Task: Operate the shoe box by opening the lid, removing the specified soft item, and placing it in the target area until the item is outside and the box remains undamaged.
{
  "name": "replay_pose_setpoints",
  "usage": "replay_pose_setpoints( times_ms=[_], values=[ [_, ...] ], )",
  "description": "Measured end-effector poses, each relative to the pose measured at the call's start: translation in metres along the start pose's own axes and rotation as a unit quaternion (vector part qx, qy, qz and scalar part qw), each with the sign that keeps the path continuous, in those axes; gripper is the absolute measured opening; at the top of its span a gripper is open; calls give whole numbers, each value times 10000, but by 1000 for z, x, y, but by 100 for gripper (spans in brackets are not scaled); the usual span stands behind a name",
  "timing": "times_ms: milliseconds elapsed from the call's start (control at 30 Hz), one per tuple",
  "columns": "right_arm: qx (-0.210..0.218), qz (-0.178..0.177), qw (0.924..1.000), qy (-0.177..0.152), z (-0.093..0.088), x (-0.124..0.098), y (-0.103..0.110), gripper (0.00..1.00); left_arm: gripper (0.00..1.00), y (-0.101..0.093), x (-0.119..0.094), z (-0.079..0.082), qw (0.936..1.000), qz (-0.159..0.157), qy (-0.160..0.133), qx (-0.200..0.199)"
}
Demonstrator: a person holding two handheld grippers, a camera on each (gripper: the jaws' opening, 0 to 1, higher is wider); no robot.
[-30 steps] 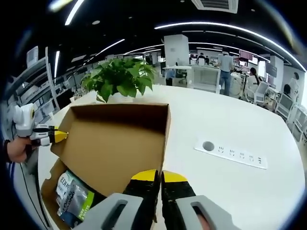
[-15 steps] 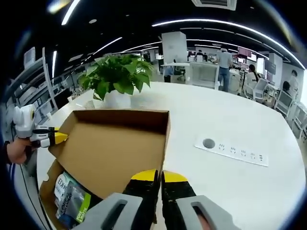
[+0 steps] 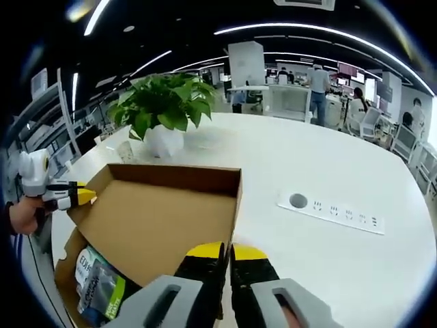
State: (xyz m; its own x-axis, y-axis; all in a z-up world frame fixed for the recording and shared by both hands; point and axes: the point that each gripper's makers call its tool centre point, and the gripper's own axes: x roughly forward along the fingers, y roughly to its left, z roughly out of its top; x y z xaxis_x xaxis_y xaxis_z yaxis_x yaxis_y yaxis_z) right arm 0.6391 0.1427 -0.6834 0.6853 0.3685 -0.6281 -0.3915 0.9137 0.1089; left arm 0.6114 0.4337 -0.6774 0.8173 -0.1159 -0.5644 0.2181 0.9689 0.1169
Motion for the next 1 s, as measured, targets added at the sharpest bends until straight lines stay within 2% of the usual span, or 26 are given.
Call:
replay_pose_setpoints(
  times_ms=[633, 1000],
  values=[
    [49, 15, 9999, 111, -6, 7, -2, 0, 9, -2, 7, -6, 9998, -19, 140, -108],
    [98, -12, 9999, 136, -8, 8, -2, 0, 12, -5, 8, -8, 9998, 11, 185, 20]
  ],
)
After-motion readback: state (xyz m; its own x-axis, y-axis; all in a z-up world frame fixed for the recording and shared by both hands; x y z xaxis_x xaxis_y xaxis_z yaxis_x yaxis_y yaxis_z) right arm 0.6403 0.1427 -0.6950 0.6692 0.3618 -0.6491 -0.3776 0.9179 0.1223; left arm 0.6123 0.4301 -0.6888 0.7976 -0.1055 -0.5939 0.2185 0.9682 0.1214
